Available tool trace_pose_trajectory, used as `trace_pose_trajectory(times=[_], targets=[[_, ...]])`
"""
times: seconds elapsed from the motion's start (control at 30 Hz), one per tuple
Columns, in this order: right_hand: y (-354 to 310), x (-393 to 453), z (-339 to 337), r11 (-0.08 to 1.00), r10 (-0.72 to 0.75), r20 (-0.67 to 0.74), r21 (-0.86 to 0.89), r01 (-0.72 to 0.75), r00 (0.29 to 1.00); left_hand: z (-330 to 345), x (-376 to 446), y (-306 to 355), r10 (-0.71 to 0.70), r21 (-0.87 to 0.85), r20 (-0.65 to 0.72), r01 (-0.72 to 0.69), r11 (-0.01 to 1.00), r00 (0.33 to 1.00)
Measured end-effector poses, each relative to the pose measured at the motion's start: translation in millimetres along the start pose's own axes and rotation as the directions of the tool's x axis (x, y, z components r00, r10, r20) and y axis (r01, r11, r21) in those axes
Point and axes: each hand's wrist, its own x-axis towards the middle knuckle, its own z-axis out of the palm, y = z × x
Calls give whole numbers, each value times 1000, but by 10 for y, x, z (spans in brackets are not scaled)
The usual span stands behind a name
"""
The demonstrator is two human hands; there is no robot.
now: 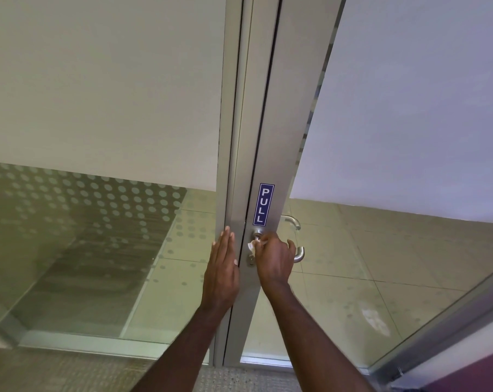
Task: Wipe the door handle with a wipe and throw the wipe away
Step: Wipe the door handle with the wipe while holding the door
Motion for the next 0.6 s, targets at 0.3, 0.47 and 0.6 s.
trace_pose_trajectory(times=[0.3,0.47,0.6], targets=[[-227,51,111,996,84,30,0,-84,996,-46,-48,44,-3,4,11,3,1000,1000],[-232,147,29,940,278,83,181,-289,957,-80,-65,21,8,14,22,-8,1000,1000],[-141,87,20,997,42,53,63,-46,998,-68,-55,28,6,24,22,-7,1000,1000]])
